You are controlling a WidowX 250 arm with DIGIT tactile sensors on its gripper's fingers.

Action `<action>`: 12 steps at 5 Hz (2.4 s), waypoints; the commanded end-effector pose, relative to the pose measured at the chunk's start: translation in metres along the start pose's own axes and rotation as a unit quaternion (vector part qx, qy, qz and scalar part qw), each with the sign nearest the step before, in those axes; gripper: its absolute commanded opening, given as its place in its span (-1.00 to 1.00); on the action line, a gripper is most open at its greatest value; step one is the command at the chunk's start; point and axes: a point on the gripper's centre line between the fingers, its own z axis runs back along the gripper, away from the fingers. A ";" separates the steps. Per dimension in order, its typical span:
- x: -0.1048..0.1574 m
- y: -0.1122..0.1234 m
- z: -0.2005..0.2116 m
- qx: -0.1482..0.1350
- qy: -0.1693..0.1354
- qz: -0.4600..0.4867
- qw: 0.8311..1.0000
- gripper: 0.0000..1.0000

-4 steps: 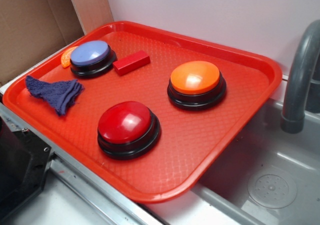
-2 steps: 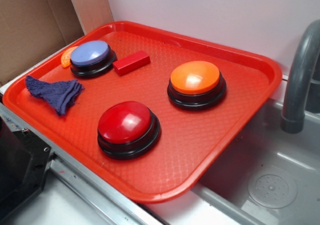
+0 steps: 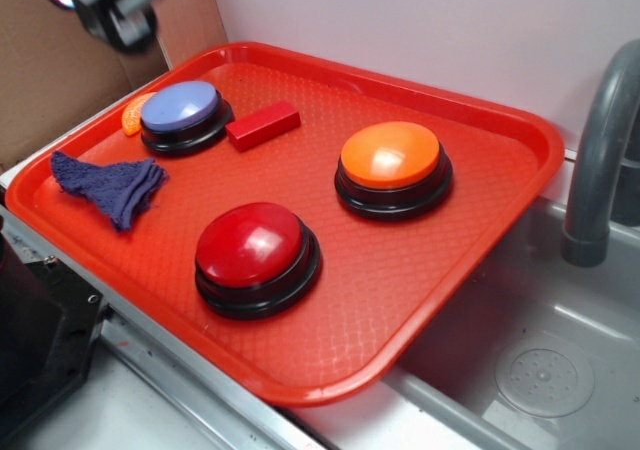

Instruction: Push the red button.

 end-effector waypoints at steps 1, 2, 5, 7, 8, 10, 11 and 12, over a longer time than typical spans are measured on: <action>-0.011 -0.018 -0.047 -0.039 -0.014 -0.041 0.998 1.00; -0.002 -0.028 -0.079 -0.058 0.000 -0.063 0.996 1.00; 0.002 -0.028 -0.091 -0.074 0.004 -0.060 0.995 1.00; 0.011 -0.033 -0.115 -0.051 -0.003 -0.068 0.996 1.00; 0.022 -0.042 -0.138 -0.050 0.013 -0.088 0.995 1.00; 0.020 -0.049 -0.140 -0.054 0.030 -0.107 0.992 1.00; 0.016 -0.047 -0.121 -0.056 0.020 -0.106 0.993 1.00; 0.011 -0.041 -0.102 -0.050 0.001 -0.087 0.995 1.00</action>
